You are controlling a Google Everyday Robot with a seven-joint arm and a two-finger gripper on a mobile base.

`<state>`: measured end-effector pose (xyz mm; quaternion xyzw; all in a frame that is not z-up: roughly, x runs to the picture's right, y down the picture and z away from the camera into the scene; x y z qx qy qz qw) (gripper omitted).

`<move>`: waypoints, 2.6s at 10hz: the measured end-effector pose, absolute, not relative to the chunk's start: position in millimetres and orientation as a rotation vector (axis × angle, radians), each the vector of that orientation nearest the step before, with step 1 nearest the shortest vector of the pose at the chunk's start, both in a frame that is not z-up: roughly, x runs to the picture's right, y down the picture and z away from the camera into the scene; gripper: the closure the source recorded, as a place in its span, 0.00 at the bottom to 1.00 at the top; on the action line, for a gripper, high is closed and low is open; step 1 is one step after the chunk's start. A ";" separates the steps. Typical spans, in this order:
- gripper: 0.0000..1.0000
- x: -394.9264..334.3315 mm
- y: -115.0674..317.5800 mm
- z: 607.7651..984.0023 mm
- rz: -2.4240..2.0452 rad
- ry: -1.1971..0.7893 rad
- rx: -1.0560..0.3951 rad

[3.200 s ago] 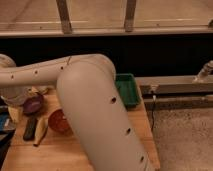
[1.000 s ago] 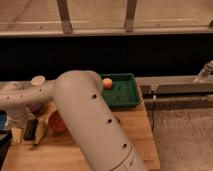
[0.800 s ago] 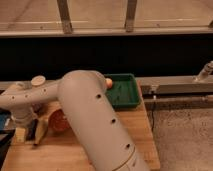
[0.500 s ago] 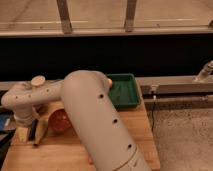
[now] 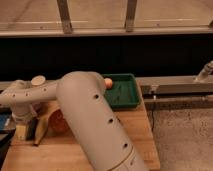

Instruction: Place eraser in red bowl

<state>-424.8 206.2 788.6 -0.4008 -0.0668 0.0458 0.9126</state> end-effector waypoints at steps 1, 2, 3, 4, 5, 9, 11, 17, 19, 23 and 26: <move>0.20 -426.7 205.6 789.4 0.091 -0.141 -0.826; 0.20 -428.9 205.4 790.7 0.086 -0.143 -0.826; 0.20 -431.9 204.7 791.8 0.081 -0.147 -0.827; 0.20 -434.5 205.0 793.4 0.076 -0.150 -0.828; 0.20 -437.2 205.9 794.5 0.071 -0.153 -0.830; 0.20 -440.7 209.5 798.2 0.057 -0.160 -0.842; 0.20 -441.3 212.8 799.2 0.052 -0.162 -0.849; 0.20 -442.9 223.6 806.9 0.051 -0.163 -0.868; 0.20 -442.3 227.4 809.8 0.060 -0.157 -0.870; 0.22 -440.3 235.7 813.4 0.071 -0.148 -0.872; 0.50 -439.2 236.9 810.9 0.064 -0.141 -0.854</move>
